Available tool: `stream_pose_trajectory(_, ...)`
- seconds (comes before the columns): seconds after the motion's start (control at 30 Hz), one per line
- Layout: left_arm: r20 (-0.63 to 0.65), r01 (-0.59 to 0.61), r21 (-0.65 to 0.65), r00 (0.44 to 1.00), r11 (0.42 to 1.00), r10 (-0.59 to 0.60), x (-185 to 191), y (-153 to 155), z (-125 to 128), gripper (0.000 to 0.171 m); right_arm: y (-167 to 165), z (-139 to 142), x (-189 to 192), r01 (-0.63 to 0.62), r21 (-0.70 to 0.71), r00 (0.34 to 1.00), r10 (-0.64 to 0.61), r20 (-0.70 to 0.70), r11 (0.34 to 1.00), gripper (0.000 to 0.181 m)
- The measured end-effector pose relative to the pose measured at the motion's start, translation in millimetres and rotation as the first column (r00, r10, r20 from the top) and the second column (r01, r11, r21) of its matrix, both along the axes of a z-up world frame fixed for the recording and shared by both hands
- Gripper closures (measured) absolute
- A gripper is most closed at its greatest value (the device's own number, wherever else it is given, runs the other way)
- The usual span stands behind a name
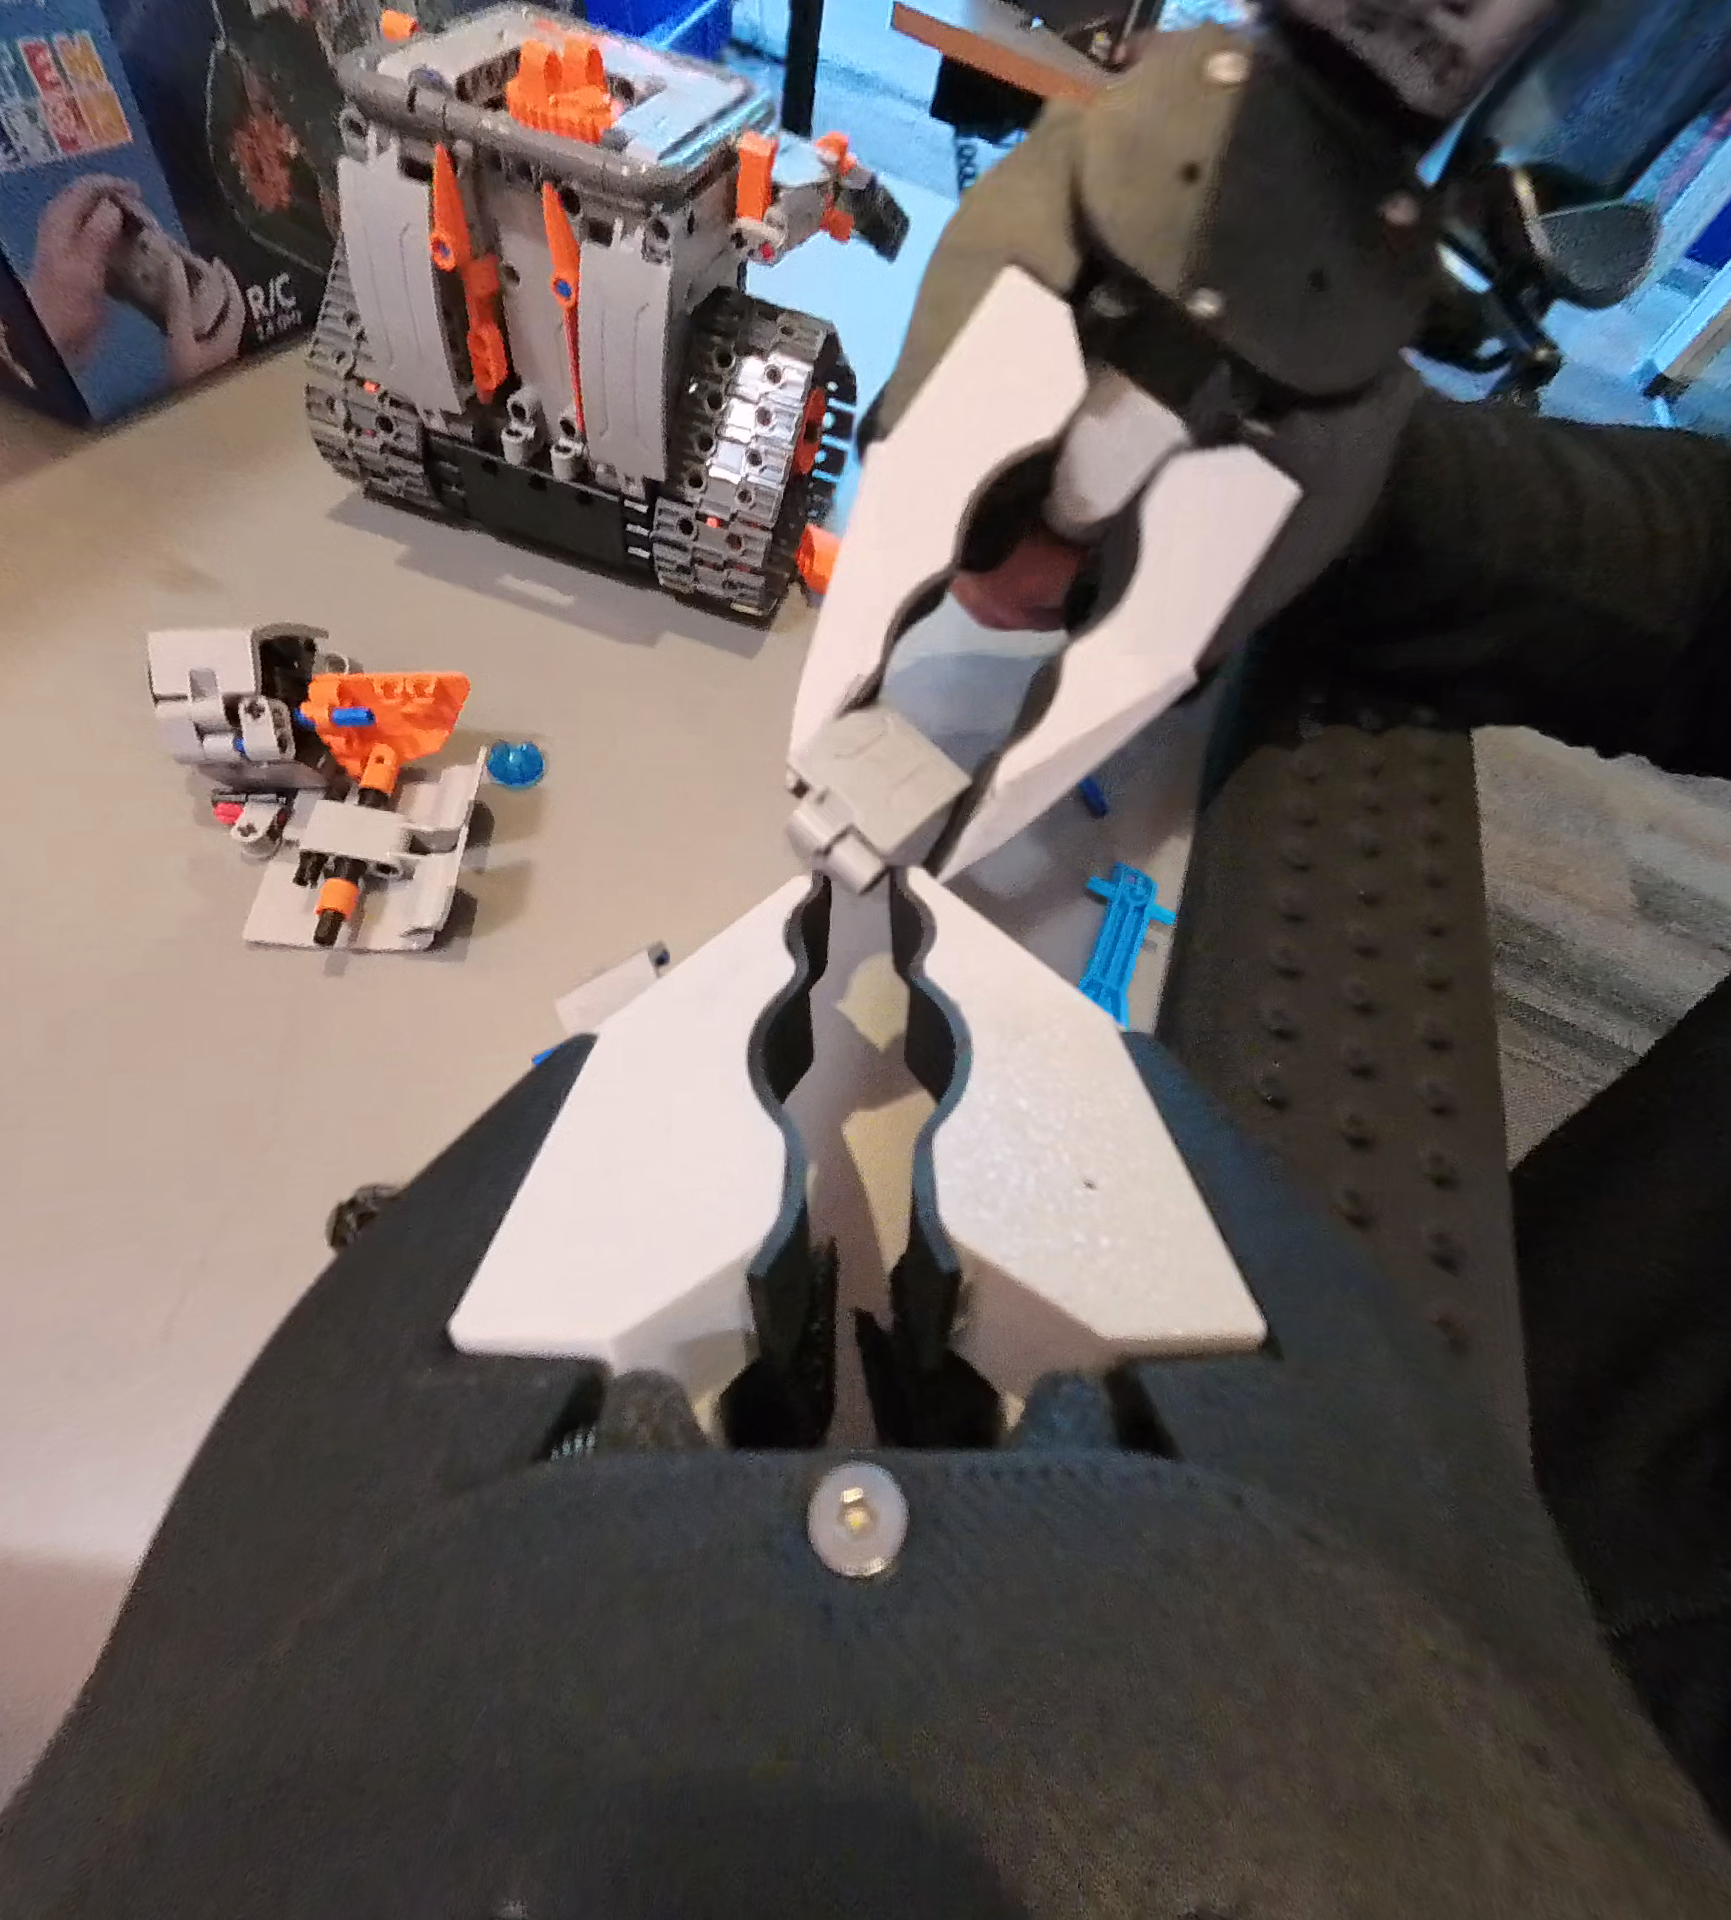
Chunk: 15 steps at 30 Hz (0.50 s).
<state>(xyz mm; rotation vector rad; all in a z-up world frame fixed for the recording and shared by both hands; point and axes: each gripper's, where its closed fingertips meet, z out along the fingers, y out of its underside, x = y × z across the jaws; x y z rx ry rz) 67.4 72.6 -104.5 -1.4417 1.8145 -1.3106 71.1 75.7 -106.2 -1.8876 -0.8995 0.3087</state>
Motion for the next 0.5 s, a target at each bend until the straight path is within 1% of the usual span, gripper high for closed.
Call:
stream_pose_trajectory(0.03, 0.009, 0.016, 0.019, 1.000, 1.000, -0.016, -1, -1, 2, 0.160, -2, 3, 1, -0.013, -0.048, 0.996, 0.009, -0.085, 0.999, 0.156)
stream_pose_trajectory(0.1, 0.020, -0.001, 0.116, 1.000, 0.993, -0.002, -1, 6, 3, 0.144, -5, 6, 3, -0.048, -0.133, 0.973, 0.016, -0.230, 0.990, 0.156)
stream_pose_trajectory(0.17, 0.027, -0.006, 0.242, 1.000, 0.970, -0.001, -3, 11, 3, 0.140, -6, 8, 6, -0.065, -0.178, 0.951, 0.007, -0.309, 0.982, 0.156)
stream_pose_trajectory(0.23, 0.004, -0.036, 0.392, 0.999, 0.919, 0.037, -6, 24, -1, 0.137, -4, 2, 11, -0.052, -0.204, 0.955, -0.011, -0.298, 0.978, 0.156)
stream_pose_trajectory(0.3, -0.027, -0.030, 0.495, 0.998, 0.868, 0.050, -11, 31, -7, 0.132, -4, -2, 14, -0.045, -0.224, 0.958, -0.021, -0.286, 0.974, 0.156)
stream_pose_trajectory(0.33, -0.038, -0.020, 0.515, 0.998, 0.857, 0.047, -12, 31, -9, 0.129, -5, -3, 14, -0.047, -0.230, 0.959, -0.021, -0.283, 0.972, 0.156)
stream_pose_trajectory(0.43, -0.025, -0.004, 0.537, 0.999, 0.844, 0.021, -11, 22, -9, 0.131, -8, -4, 10, -0.068, -0.246, 0.957, -0.007, -0.290, 0.967, 0.156)
stream_pose_trajectory(0.47, -0.012, -0.005, 0.571, 1.000, 0.821, 0.015, -9, 20, -9, 0.131, -10, -5, 8, -0.082, -0.261, 0.955, 0.000, -0.298, 0.962, 0.156)
stream_pose_trajectory(0.5, 0.022, -0.015, 0.627, 1.000, 0.779, 0.002, -7, 18, -6, 0.132, -11, -6, 6, -0.096, -0.278, 0.951, 0.005, -0.309, 0.956, 0.156)
